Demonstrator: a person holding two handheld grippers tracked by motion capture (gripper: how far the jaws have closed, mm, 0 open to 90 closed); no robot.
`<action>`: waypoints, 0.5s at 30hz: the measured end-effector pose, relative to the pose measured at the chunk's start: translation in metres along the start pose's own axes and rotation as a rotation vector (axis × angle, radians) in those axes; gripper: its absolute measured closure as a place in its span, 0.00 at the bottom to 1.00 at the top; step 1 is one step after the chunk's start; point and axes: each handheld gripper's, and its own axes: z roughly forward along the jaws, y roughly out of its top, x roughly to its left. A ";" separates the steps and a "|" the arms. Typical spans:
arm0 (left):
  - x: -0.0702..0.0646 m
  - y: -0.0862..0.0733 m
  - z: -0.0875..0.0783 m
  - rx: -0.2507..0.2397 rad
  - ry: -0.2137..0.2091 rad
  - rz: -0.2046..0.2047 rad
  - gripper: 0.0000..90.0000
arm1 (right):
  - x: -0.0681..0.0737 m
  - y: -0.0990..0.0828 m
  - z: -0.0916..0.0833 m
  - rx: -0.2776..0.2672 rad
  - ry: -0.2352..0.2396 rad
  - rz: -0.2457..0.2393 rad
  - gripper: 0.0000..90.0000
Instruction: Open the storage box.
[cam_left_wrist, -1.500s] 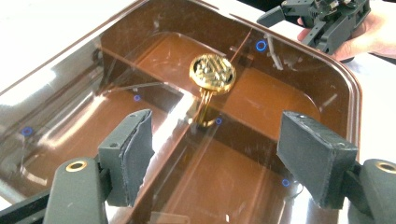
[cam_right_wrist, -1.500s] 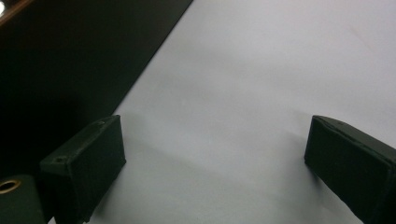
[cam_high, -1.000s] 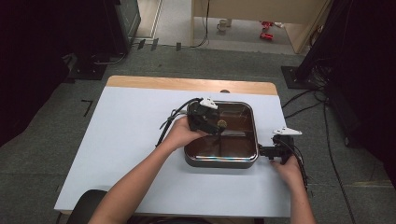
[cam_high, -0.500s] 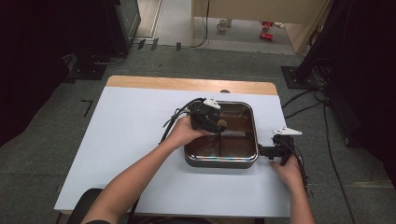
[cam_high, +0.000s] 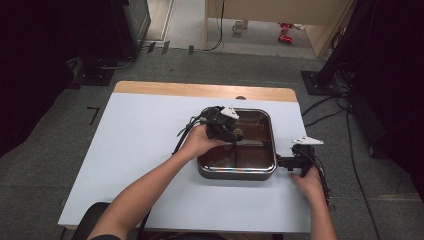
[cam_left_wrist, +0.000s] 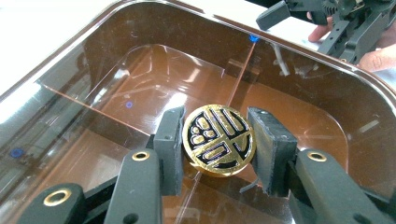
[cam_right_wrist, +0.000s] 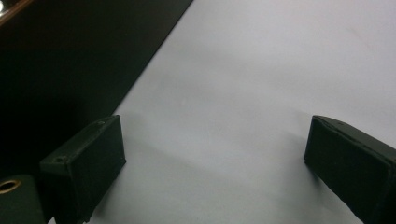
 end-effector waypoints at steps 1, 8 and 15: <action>0.000 0.000 0.000 0.001 0.000 -0.001 0.66 | 0.000 0.000 0.000 0.000 0.000 0.000 0.05; 0.000 0.001 -0.002 0.003 -0.011 -0.011 0.66 | 0.000 0.000 0.000 0.000 0.000 0.000 0.05; -0.001 0.006 -0.013 -0.022 -0.009 -0.017 0.66 | 0.000 0.000 0.000 0.000 0.000 -0.002 0.05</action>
